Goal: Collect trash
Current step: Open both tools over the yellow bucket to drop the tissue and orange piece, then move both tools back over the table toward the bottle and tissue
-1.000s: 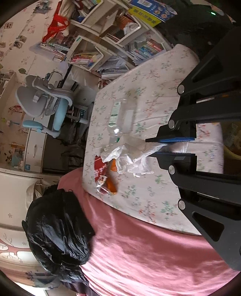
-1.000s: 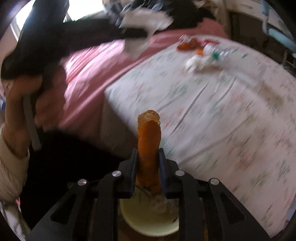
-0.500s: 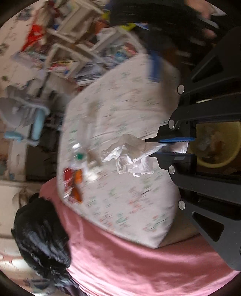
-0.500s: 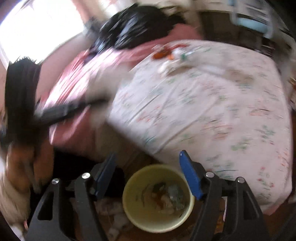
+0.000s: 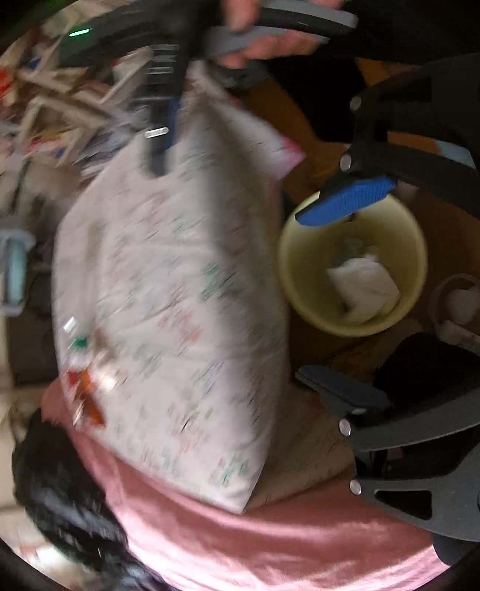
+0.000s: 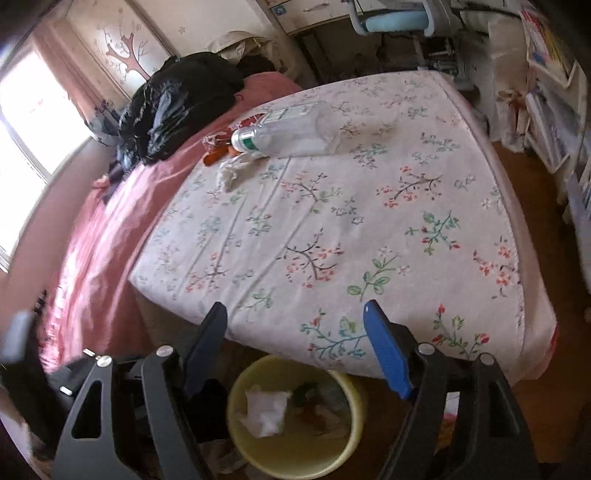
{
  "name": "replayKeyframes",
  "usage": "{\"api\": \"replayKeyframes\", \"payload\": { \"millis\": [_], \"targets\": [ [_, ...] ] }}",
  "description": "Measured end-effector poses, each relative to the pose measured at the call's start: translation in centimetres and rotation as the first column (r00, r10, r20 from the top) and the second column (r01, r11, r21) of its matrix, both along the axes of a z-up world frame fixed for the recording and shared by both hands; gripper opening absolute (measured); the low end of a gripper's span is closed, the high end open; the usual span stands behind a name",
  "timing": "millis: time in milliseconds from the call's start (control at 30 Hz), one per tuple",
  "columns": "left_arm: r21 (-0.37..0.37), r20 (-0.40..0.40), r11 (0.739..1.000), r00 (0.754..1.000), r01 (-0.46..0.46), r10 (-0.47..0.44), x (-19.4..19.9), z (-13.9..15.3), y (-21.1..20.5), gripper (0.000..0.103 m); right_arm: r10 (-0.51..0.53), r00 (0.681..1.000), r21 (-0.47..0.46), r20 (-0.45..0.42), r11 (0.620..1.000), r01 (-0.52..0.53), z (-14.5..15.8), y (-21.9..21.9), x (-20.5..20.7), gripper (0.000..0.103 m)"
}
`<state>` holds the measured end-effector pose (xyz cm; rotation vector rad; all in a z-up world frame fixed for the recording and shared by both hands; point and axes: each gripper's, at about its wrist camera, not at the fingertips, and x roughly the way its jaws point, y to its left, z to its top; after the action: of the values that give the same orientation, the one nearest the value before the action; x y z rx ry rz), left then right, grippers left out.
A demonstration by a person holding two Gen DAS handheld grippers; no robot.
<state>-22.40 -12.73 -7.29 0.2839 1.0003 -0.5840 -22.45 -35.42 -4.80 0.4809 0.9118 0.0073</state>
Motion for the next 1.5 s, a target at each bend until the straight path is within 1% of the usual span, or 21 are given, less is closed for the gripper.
{"api": "replayKeyframes", "payload": {
  "millis": [33,67,133,233,333,433,633,767,1033,1300,1500],
  "targets": [
    [-0.017,0.028,0.999,0.999,-0.034,0.035,0.3,0.6,0.6,0.083,-0.002,1.0,-0.018,0.001,1.0,0.002,-0.1,0.1,0.1,0.075],
    [-0.041,0.062,0.996,0.995,-0.075,0.077,0.7,1.3,1.1,0.084,-0.005,1.0,-0.033,0.004,0.999,0.005,-0.2,0.2,0.1,0.075],
    [-0.103,0.112,0.984,0.982,-0.144,0.155,1.2,2.7,2.5,0.09,-0.01,1.0,-0.063,0.012,0.998,0.011,-0.3,0.3,0.3,0.075],
    [-0.153,0.134,0.966,0.964,-0.208,0.229,2.4,4.0,3.8,0.093,-0.008,1.0,-0.116,0.022,0.993,0.011,-0.3,0.8,0.4,0.076],
    [-0.183,0.122,0.953,0.956,-0.243,0.268,3.3,4.3,4.6,0.093,-0.003,1.0,-0.147,0.031,0.989,0.007,-0.3,1.1,0.5,0.076],
    [-0.19,0.122,0.95,0.954,-0.248,0.274,3.3,4.4,4.8,0.093,-0.002,0.999,-0.17,0.038,0.985,0.008,-0.2,1.5,0.6,0.076],
    [-0.188,0.131,0.955,0.957,-0.231,0.257,3.0,4.4,4.7,0.094,0.014,0.999,-0.213,0.035,0.977,-0.006,-0.3,2.2,0.9,0.076],
    [-0.191,0.12,0.953,0.958,-0.235,0.261,3.0,4.3,4.6,0.094,0.023,0.999,-0.232,0.037,0.973,-0.014,-0.3,2.6,0.9,0.077],
    [-0.181,0.123,0.956,0.96,-0.229,0.253,3.0,4.2,4.4,0.094,0.024,0.999,-0.231,0.037,0.973,-0.015,-0.3,2.6,0.9,0.078],
    [-0.188,0.119,0.953,0.957,-0.238,0.263,3.2,4.1,4.5,0.094,0.029,0.998,-0.225,0.049,0.974,-0.017,0.0,2.9,0.9,0.078],
    [-0.176,0.125,0.957,0.959,-0.23,0.254,3.3,4.0,4.3,0.094,0.037,0.998,-0.222,0.049,0.975,-0.025,0.0,3.0,1.1,0.078]
  ]
}}
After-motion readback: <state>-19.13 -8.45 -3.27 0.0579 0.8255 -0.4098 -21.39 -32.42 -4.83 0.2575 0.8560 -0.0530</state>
